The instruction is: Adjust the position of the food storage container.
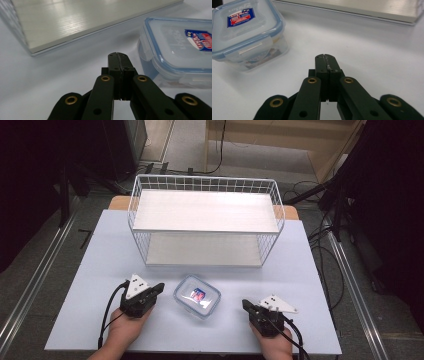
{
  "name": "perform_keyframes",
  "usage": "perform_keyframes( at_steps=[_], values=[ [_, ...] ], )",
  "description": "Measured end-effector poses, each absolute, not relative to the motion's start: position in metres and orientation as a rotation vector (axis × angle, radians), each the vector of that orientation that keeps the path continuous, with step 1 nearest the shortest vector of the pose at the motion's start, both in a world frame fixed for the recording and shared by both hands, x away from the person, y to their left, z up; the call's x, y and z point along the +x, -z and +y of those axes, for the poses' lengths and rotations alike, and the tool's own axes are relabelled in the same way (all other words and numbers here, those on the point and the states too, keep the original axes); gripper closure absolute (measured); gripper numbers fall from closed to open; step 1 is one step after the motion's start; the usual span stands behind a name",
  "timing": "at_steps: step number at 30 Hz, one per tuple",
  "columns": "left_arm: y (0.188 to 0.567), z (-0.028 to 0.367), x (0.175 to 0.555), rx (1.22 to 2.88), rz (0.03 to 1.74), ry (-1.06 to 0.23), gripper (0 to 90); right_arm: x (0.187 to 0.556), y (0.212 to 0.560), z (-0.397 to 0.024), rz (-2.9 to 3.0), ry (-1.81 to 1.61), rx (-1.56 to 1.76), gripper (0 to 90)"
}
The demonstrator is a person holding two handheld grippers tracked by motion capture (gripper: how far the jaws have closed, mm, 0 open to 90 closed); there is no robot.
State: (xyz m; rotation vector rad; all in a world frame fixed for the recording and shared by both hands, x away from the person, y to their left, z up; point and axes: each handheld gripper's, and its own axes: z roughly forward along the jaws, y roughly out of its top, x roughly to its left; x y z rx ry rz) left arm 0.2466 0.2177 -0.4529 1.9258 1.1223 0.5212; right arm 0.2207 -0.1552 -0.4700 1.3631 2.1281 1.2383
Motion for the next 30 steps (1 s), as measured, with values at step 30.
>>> perform_keyframes(
  at_steps=[30],
  values=[
    [0.457,0.195,0.214,2.008,1.046,-0.437,87.4,0.21,0.471,-0.158,2.207,-1.23,1.348,90.0]
  ],
)
